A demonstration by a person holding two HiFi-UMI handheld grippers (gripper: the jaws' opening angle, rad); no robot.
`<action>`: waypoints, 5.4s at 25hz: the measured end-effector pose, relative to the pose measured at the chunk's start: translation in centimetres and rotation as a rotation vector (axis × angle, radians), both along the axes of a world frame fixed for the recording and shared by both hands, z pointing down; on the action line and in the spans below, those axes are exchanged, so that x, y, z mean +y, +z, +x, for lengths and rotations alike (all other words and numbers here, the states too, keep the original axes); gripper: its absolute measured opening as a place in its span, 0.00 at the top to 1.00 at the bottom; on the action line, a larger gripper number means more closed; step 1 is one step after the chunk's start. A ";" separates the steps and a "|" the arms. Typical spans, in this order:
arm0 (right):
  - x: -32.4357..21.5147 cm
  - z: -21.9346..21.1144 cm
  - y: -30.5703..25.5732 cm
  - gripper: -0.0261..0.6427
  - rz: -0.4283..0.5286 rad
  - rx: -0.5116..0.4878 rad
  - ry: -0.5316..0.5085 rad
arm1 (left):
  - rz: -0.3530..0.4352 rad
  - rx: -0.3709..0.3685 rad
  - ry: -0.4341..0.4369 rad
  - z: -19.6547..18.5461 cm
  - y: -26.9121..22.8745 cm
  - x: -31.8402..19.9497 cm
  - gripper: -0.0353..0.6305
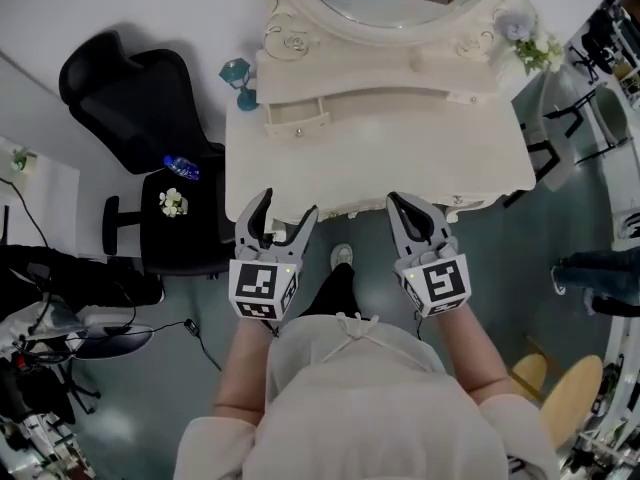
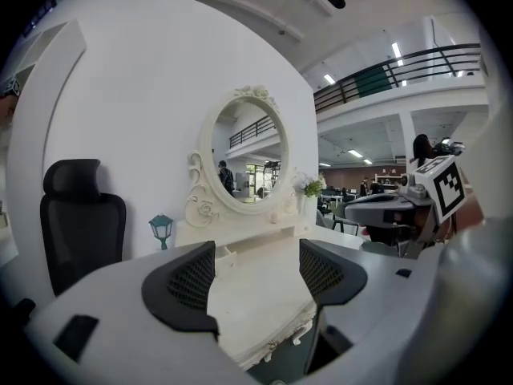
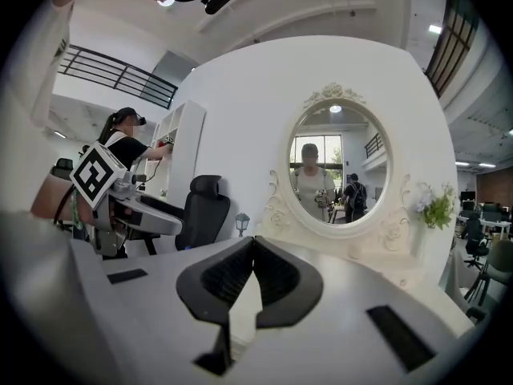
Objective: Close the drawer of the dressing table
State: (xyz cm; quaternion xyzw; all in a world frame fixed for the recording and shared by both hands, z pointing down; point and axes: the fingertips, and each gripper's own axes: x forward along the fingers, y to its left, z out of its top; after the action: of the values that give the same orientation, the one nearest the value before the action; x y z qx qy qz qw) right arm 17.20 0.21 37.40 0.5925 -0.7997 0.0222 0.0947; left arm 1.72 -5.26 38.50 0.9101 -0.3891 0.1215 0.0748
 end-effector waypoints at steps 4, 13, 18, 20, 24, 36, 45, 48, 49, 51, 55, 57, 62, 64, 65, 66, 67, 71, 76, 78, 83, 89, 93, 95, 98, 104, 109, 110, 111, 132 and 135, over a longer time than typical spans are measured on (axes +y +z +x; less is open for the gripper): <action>-5.8 0.8 1.2 0.95 -0.017 -0.009 -0.045 | -0.038 0.007 -0.036 0.9 2.2 -4.9 0.43; -14.4 0.5 6.3 0.95 -0.078 -0.023 -0.130 | -0.164 -0.011 -0.076 2.2 10.3 -11.7 0.43; -18.2 0.3 9.0 0.95 -0.123 -0.017 -0.157 | -0.216 -0.023 -0.107 2.8 14.5 -15.5 0.43; -19.2 0.5 10.0 0.95 -0.139 -0.010 -0.162 | -0.250 -0.015 -0.128 2.9 16.0 -16.5 0.43; -21.0 1.1 11.8 0.95 -0.170 -0.014 -0.137 | -0.333 0.004 -0.179 3.0 18.9 -18.0 0.51; -23.8 1.1 13.9 0.95 -0.193 -0.051 -0.137 | -0.387 -0.052 -0.242 4.3 22.5 -20.0 0.74; -25.3 1.5 14.6 0.95 -0.208 -0.044 -0.185 | -0.401 -0.070 -0.252 4.6 22.6 -20.3 0.79; -25.7 1.4 14.5 0.95 -0.208 -0.056 -0.188 | -0.406 -0.074 -0.254 4.5 22.7 -20.6 0.79; -25.8 1.4 14.5 0.95 -0.208 -0.061 -0.189 | -0.407 -0.075 -0.257 4.5 22.6 -20.7 0.79; -26.0 1.3 14.4 0.95 -0.204 -0.059 -0.200 | -0.407 -0.076 -0.261 4.5 22.6 -21.0 0.79; -26.5 1.3 14.4 0.95 -0.197 -0.057 -0.218 | -0.403 -0.083 -0.268 4.5 22.6 -21.8 0.79; -26.8 1.3 14.4 0.95 -0.198 -0.059 -0.223 | -0.399 -0.086 -0.273 4.6 22.6 -22.4 0.79; -27.3 1.7 14.8 0.95 -0.209 -0.063 -0.233 | -0.388 -0.085 -0.294 4.5 22.4 -23.6 0.79; -27.5 1.8 14.9 0.95 -0.216 -0.063 -0.234 | -0.387 -0.085 -0.298 4.5 22.5 -23.8 0.79; -27.6 1.9 15.0 0.95 -0.217 -0.062 -0.238 | -0.387 -0.085 -0.300 4.5 22.5 -23.9 0.79; -27.7 1.9 15.0 0.95 -0.218 -0.061 -0.241 | -0.385 -0.084 -0.302 4.5 22.5 -24.1 0.79; -27.9 1.9 15.0 0.95 -0.219 -0.062 -0.244 | -0.382 -0.084 -0.306 4.5 22.4 -24.3 0.79; -28.4 1.9 15.1 0.95 -0.224 -0.066 -0.249 | -0.381 -0.086 -0.315 4.5 22.3 -25.6 0.79; -28.9 2.0 15.4 0.95 -0.234 -0.064 -0.247 | -0.373 -0.084 -0.318 4.7 22.3 -26.7 0.79; -29.0 2.1 15.5 0.95 -0.237 -0.064 -0.245 | -0.370 -0.084 -0.319 4.7 22.4 -27.1 0.79; -29.4 2.6 15.7 0.95 -0.239 -0.060 -0.242 | -0.371 -0.086 -0.317 5.0 22.5 -28.3 0.79; -29.8 2.9 15.7 0.95 -0.243 -0.055 -0.235 | -0.364 -0.078 -0.298 5.2 22.4 -28.5 0.79; -29.8 2.7 15.5 0.95 -0.242 -0.051 -0.233 | -0.369 -0.063 -0.289 5.2 22.5 -28.6 0.78; -29.8 2.6 15.3 0.95 -0.240 -0.046 -0.233 | -0.370 -0.042 -0.270 5.7 22.3 -28.4 0.75; -29.5 2.3 15.0 0.95 -0.236 -0.036 -0.235 | -0.369 -0.017 -0.229 6.7 22.0 -27.6 0.54; -28.8 1.8 13.7 0.95 -0.217 -0.018 -0.230 | -0.333 0.003 -0.221 5.8 19.6 -25.9 0.52; -27.9 1.3 12.3 0.95 -0.194 -0.011 -0.218 | -0.225 0.014 -0.220 4.3 14.9 -25.3 0.52; -27.7 1.2 12.0 0.95 -0.186 -0.010 -0.216 | -0.200 0.022 -0.219 4.1 13.8 -25.3 0.52; -27.6 1.2 11.6 0.95 -0.177 -0.009 -0.213 | -0.174 0.030 -0.216 3.9 12.6 -25.2 0.53; -23.7 1.6 0.9 0.95 0.035 -0.056 -0.197 | 0.189 0.050 -0.047 3.6 -3.4 -19.4 0.91; -23.4 1.6 0.1 0.95 0.070 -0.040 -0.216 | 0.196 0.064 -0.046 3.6 -4.5 -19.1 0.91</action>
State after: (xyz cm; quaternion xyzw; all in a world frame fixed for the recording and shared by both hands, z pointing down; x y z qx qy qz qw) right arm 18.80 -23.20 37.45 0.5053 -0.8609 -0.0044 0.0598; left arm 5.35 -24.39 33.96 0.9074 -0.4171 0.0523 0.0007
